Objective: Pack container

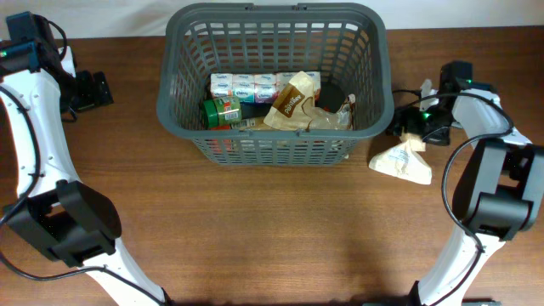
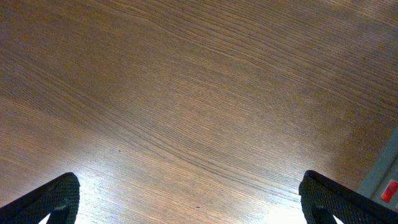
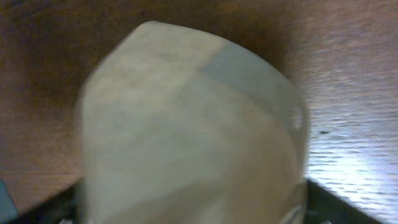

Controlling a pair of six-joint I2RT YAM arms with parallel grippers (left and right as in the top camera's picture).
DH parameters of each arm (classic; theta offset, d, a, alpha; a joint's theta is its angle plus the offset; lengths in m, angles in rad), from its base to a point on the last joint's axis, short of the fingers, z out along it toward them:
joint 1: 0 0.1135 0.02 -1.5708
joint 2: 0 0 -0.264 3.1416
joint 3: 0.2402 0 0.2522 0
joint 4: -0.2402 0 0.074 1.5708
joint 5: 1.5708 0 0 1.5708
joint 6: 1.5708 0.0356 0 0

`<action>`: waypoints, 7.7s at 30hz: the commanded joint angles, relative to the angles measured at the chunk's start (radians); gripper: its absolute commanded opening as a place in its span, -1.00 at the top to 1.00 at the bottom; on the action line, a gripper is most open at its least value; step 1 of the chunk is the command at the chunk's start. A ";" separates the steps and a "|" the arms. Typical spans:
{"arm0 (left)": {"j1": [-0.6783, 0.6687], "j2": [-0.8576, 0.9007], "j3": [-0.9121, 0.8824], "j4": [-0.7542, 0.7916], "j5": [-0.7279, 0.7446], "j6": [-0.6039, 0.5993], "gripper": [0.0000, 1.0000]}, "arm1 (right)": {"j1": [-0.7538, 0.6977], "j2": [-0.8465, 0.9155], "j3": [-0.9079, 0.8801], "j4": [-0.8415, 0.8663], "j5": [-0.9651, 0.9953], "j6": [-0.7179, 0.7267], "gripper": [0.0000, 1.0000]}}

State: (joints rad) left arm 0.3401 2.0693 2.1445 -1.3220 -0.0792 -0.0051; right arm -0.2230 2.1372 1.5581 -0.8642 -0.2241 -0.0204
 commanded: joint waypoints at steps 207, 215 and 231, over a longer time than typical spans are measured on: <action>0.003 -0.001 -0.005 0.002 0.004 -0.010 -0.99 | 0.221 -2.134 -1.457 0.539 -0.123 -0.158 -0.98; -0.014 -0.074 -0.005 0.002 0.004 -0.010 -0.99 | 0.221 -2.134 -1.457 0.539 -0.123 -0.158 -0.97; -0.244 -0.925 -0.637 0.573 0.003 -0.010 -0.99 | 0.221 -2.134 -1.457 0.539 -0.123 -0.158 -0.97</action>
State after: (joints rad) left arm 0.1856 1.2758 1.6913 -0.8639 -0.0830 -0.0055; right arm 0.0067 0.0135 0.1101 -0.3275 -0.3561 -0.1860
